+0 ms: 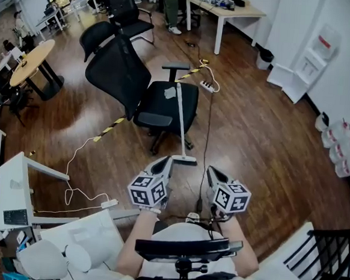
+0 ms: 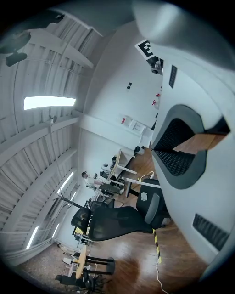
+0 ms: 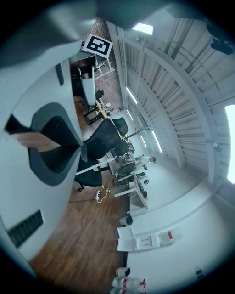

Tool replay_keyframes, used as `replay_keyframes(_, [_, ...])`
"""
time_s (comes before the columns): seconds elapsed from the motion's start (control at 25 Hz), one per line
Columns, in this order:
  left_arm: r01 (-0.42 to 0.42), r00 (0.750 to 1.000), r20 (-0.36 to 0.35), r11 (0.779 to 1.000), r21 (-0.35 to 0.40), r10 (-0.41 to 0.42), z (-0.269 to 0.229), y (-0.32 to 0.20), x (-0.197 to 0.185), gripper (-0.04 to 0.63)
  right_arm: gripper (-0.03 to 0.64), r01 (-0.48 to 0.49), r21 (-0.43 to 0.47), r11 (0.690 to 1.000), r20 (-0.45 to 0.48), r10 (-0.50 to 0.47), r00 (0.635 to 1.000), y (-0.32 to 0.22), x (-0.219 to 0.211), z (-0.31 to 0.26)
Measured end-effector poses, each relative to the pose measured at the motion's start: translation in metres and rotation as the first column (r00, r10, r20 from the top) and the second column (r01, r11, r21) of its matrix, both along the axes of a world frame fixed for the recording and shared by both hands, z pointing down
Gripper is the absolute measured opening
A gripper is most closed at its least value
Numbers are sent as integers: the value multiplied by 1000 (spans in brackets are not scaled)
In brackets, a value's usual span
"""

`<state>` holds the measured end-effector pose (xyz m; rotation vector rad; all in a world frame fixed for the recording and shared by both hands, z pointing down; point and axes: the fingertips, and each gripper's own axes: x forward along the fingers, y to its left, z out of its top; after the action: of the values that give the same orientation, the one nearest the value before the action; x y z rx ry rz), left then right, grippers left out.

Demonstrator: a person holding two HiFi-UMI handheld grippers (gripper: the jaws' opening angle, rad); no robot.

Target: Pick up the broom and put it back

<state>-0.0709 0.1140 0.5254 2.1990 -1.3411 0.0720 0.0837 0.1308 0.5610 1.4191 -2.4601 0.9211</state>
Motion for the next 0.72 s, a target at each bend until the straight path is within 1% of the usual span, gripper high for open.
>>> replay_keyframes(0.24, [22,999,28,1000,-21,-22,10,-19,18,5,12,23,-5,1000,32,-23,999,-34,20,4])
replay_keyframes(0.4, [41,998,45,999,-31,-40,17,-44,7,5,12,11,-19,1000,37,-11,999,-62,19,9])
replay_keyframes(0.56, [41,998,53,999,-12,-41,25,-96,-6,5,12,-6,-26,1000,28,7,1000,-100,15,16])
replay_keyframes(0.64, [19,997,70,1000,7,-19,29,-130,-11,5,12,-15,-39,999,20,16,1000,-121,11,25])
replay_keyframes(0.72, [-10,997,78,1000,8,9,37,-168,-15,5,12,-34,-53,998,14,35,999,-144,7,32])
